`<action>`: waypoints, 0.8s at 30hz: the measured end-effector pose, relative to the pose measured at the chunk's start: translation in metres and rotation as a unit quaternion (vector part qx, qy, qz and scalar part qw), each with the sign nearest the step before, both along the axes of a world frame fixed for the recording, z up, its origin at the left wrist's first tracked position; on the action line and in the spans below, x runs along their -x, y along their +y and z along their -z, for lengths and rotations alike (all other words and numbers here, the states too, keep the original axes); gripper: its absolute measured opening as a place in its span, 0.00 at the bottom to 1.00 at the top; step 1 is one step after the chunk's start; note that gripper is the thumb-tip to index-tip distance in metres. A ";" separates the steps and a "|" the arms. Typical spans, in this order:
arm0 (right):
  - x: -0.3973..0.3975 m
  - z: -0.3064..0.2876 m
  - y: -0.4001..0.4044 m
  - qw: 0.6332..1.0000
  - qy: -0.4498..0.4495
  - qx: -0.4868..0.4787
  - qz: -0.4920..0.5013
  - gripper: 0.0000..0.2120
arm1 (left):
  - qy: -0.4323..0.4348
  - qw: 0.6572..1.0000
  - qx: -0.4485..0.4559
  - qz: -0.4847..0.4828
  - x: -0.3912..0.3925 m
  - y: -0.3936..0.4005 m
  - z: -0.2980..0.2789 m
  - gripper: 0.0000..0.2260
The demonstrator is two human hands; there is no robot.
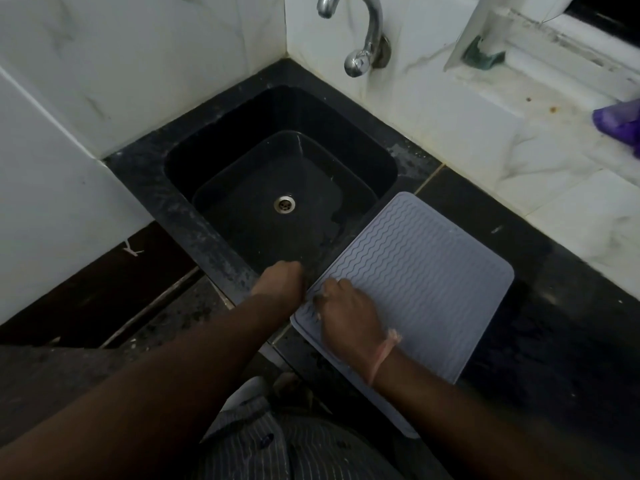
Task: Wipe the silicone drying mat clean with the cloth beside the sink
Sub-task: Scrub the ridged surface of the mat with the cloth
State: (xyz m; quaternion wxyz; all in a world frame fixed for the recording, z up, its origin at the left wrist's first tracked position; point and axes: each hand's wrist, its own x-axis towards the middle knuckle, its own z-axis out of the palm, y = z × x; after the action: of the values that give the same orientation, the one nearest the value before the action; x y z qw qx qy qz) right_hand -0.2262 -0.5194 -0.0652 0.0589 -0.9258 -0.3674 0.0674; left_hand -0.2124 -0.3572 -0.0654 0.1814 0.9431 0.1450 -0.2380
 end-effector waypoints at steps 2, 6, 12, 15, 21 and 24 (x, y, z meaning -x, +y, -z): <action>0.016 0.001 0.003 0.999 -0.001 0.002 -0.045 0.08 | 0.001 1.000 -0.010 0.006 0.000 0.000 -0.001 0.08; 0.001 0.006 0.001 0.998 -0.020 -0.001 -0.054 0.10 | 0.016 1.000 -0.011 0.013 -0.002 0.000 -0.003 0.07; -0.077 -0.005 -0.029 0.997 -0.033 0.055 0.053 0.15 | 0.044 0.999 0.005 0.009 -0.006 -0.003 -0.005 0.06; -0.088 -0.008 -0.027 0.994 -0.035 0.068 0.080 0.15 | 0.000 0.999 -0.014 0.038 -0.001 -0.010 -0.008 0.06; -0.027 -0.001 -0.007 0.996 -0.024 -0.013 0.084 0.12 | -0.087 0.988 -0.020 0.129 0.007 -0.022 -0.003 0.15; 0.002 0.003 0.000 0.998 -0.027 -0.025 0.057 0.18 | -0.085 0.987 -0.038 0.128 0.003 -0.023 -0.002 0.14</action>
State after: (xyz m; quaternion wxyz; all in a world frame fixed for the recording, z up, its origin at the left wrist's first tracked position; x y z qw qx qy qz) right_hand -0.2283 -0.5198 -0.0687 0.0757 -0.9449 -0.3172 0.0298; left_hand -0.2158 -0.3804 -0.0634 0.1249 0.9768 0.0166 -0.1729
